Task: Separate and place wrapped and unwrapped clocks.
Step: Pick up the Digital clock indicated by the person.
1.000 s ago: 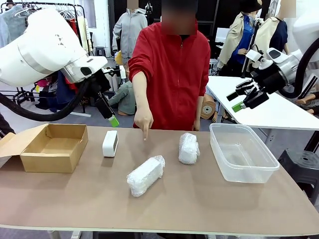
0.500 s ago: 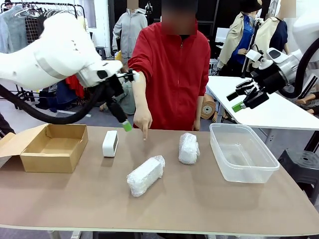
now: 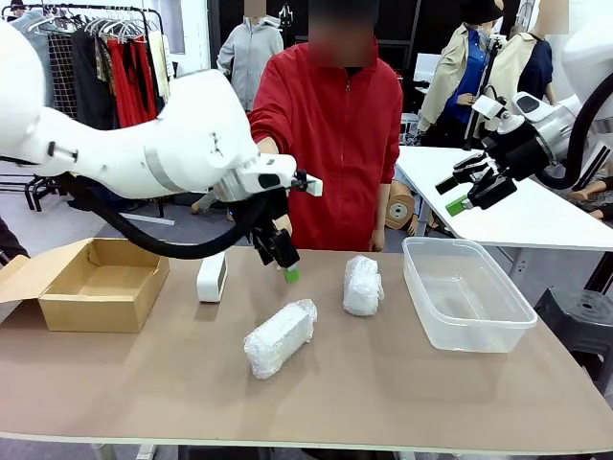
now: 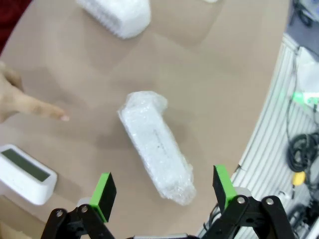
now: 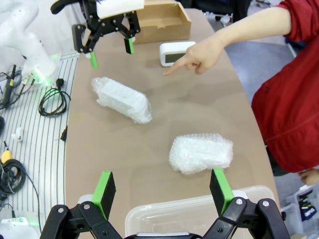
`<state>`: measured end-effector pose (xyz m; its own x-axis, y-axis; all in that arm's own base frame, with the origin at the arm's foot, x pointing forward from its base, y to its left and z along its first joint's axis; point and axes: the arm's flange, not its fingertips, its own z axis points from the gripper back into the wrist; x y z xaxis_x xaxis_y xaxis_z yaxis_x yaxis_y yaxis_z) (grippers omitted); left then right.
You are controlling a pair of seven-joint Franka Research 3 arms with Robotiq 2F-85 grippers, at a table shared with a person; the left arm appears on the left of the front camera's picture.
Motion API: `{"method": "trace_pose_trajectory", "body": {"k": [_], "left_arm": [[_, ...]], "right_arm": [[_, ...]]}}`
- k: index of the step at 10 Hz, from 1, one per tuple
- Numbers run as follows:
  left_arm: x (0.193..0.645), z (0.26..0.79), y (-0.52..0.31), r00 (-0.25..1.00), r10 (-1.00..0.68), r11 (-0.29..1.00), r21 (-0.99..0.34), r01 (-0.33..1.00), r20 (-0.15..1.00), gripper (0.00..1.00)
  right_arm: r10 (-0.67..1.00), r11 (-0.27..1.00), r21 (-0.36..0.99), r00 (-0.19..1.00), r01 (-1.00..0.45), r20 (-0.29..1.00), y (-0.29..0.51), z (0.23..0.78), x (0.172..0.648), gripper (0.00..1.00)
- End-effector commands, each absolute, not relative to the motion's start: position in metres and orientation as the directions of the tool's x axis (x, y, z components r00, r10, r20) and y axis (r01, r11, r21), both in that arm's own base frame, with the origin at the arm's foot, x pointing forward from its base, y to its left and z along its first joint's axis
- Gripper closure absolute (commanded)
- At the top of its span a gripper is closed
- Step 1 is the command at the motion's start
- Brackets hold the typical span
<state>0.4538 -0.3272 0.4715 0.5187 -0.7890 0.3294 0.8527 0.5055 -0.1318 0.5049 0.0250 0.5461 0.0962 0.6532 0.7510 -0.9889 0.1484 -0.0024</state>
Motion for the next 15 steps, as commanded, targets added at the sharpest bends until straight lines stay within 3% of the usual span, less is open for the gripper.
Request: {"method": "trace_pose_trajectory", "body": {"k": [1, 4, 14, 15], "left_arm": [[0.452, 0.452, -0.354, 0.606, -0.753, 0.614, -0.058, 0.787, 0.255, 0.00], [0.442, 0.435, -0.361, 0.652, -0.721, 0.670, -0.005, 0.742, 0.234, 0.00], [0.446, 0.433, -0.363, 0.640, -0.733, 0.652, -0.030, 0.758, 0.232, 0.00], [0.446, 0.422, -0.376, 0.594, -0.774, 0.595, -0.068, 0.801, 0.219, 0.00]], "right_arm": [[0.652, 0.148, -0.005, 0.094, -0.989, 0.753, 0.025, 0.547, 0.505, 0.00], [0.652, 0.148, -0.005, 0.094, -0.989, 0.753, 0.025, 0.547, 0.505, 0.00], [0.652, 0.148, -0.005, 0.094, -0.989, 0.753, 0.025, 0.547, 0.505, 0.00], [0.652, 0.148, -0.005, 0.094, -0.989, 0.753, 0.025, 0.547, 0.505, 0.00]]}}
